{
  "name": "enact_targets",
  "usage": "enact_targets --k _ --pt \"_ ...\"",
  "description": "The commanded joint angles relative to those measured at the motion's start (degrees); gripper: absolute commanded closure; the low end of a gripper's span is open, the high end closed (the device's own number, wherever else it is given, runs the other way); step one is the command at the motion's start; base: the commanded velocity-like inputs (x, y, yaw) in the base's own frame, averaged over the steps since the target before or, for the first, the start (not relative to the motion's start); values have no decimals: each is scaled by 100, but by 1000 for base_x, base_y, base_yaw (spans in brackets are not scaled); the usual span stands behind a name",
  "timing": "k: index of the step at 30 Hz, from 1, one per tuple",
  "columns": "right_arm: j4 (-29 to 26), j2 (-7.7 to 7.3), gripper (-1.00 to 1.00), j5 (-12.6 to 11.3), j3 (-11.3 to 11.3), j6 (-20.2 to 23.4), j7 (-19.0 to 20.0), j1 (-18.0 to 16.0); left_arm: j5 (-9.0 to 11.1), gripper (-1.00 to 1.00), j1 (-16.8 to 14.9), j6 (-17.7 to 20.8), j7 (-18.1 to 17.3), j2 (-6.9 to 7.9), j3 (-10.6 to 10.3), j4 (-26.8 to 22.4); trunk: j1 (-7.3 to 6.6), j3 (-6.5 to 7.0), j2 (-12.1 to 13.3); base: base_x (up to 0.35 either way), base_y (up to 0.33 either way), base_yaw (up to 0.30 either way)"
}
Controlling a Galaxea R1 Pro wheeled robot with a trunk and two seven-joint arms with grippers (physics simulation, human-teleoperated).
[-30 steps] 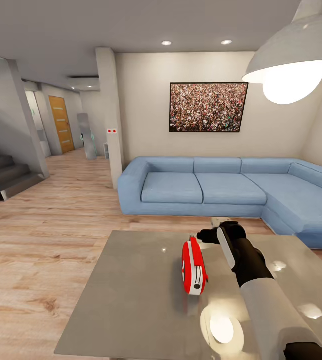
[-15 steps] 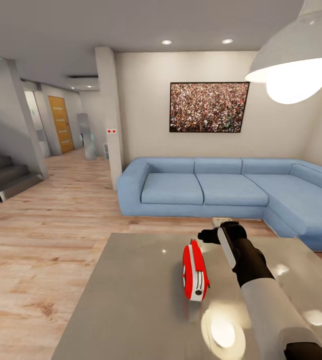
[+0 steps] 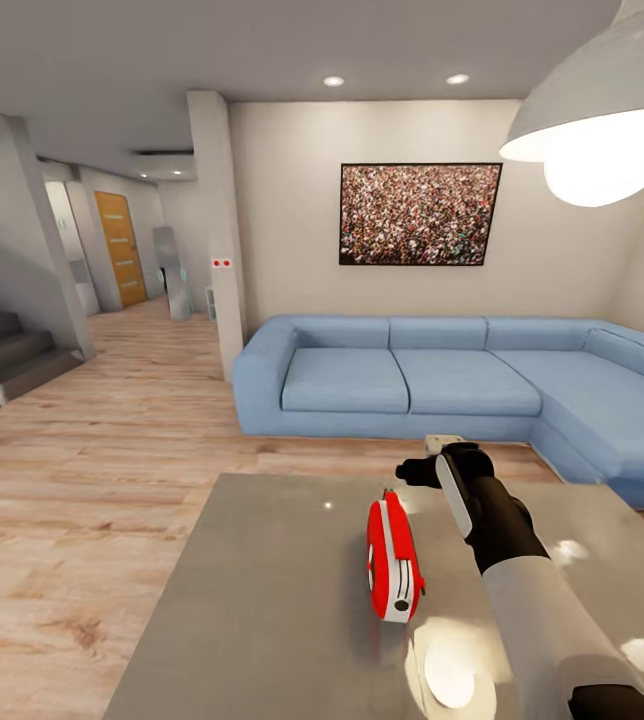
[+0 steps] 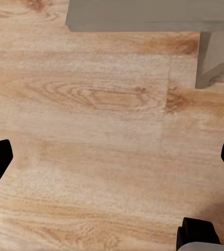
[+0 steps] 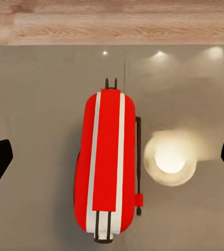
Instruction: Turn on the radio receiver that's on the table in the living room.
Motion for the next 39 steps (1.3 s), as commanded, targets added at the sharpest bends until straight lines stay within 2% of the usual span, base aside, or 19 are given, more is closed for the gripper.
enact_targets --k 1,8,18,28,32,35,39 --pt "0 0 -100 -4 7 2 2 -1 0 -100 0 1 3 4 0 0 0 0 0 182 0 0" --pt "42 0 -100 -8 43 32 -12 -1 0 -100 0 7 6 39 0 0 0 0 0 135 0 0" --pt "448 0 -100 -8 41 35 -7 -2 0 -100 0 -12 5 41 0 0 0 0 0 36 0 0" --pt "527 0 -100 -10 45 38 2 -1 5 -100 0 -10 8 66 14 0 0 0 0 113 0 0" --pt "527 0 -100 -8 45 37 4 -1 43 -100 2 -13 14 162 145 -4 0 0 0 1 0 0" --pt "527 1 -100 -8 45 40 4 -2 50 -100 0 -18 11 174 303 -8 0 0 0 0 0 0" --pt "527 3 -100 -8 45 39 4 0 52 -100 0 -20 8 174 361 -9 0 0 0 0 0 0"
